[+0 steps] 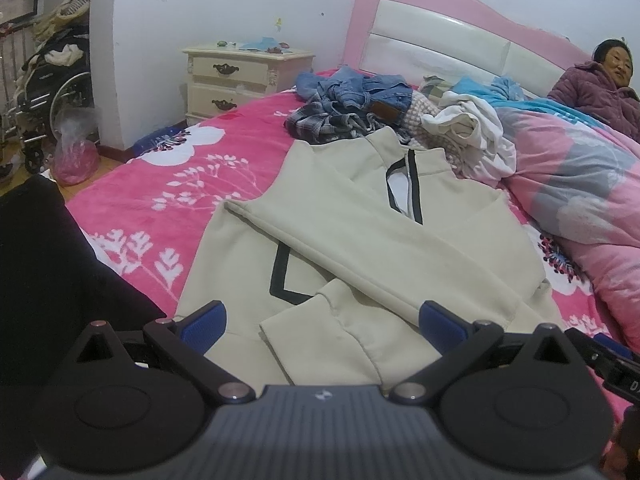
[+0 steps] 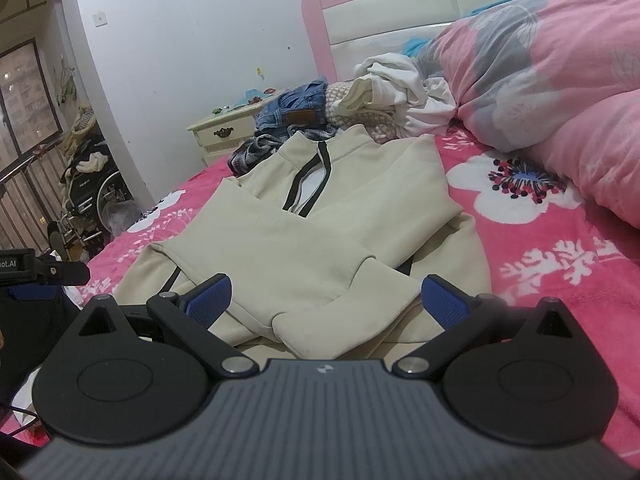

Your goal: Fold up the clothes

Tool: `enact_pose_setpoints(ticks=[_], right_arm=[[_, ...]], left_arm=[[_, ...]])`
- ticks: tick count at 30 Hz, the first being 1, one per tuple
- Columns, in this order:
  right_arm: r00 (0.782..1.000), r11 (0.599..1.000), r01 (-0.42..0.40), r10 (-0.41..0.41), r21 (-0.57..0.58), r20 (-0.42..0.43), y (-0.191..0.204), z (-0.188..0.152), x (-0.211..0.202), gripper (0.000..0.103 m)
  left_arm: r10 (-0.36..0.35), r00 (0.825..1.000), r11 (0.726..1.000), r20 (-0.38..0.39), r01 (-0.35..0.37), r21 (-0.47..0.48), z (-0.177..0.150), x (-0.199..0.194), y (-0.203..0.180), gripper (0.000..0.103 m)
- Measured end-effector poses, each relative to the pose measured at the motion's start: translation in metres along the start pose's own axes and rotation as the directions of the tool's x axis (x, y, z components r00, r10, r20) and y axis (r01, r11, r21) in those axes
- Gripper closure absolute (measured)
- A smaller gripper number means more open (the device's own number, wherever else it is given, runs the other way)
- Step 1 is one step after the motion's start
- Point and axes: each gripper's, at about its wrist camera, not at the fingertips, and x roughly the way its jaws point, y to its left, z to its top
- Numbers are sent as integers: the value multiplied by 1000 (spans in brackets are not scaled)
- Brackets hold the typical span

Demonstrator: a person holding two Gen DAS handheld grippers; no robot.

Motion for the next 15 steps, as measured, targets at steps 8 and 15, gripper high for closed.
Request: enact_pose_setpoints(ticks=[8,15], right_arm=[[1000,1000,6,-6,-10,6,1,0,0,1],[1000,1000,9,-9,2,5,-2,1,0,1]], left_arm=[[21,999,1000,27,-21,-14,3,-3,5,0],[-5,999,1000,37,6,-26,27,0,14,0]])
